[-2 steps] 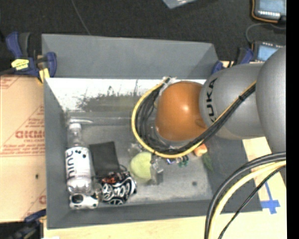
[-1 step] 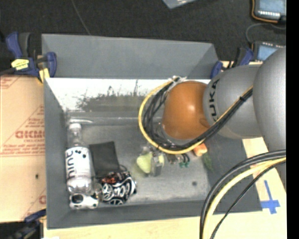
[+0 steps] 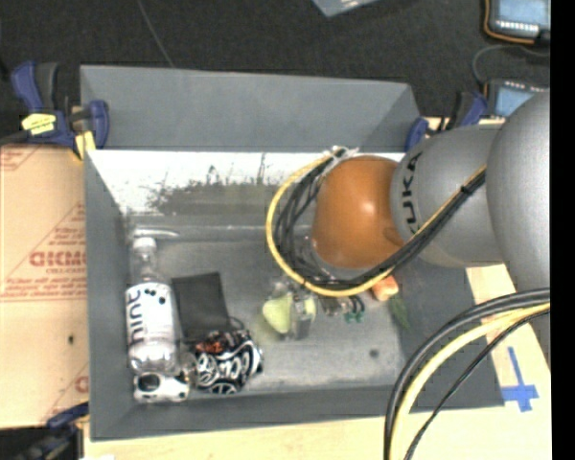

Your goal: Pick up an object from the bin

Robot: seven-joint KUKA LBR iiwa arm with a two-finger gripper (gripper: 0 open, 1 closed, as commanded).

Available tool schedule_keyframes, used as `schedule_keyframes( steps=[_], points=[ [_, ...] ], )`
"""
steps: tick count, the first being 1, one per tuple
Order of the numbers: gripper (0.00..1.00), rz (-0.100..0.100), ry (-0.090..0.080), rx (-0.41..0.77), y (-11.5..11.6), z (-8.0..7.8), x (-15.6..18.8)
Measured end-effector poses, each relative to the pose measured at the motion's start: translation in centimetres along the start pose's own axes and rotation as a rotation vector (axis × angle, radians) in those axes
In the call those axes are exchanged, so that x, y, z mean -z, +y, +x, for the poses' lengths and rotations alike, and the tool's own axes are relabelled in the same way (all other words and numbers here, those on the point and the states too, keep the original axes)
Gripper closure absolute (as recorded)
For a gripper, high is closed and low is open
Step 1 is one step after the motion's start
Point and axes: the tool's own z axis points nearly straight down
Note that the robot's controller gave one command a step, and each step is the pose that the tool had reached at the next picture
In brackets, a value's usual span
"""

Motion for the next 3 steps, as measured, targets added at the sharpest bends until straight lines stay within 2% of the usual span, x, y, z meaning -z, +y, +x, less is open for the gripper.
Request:
schedule_keyframes(
  steps=[1,2,3],
  points=[
    [1.00,0.001,-0.004,-0.009,-0.7,-1.7,11.7],
    [1.00,0.001,-0.004,-0.009,-0.7,-1.6,11.7],
    [1.00,0.002,-0.008,0.018,0.6,0.1,9.9]
  ],
)
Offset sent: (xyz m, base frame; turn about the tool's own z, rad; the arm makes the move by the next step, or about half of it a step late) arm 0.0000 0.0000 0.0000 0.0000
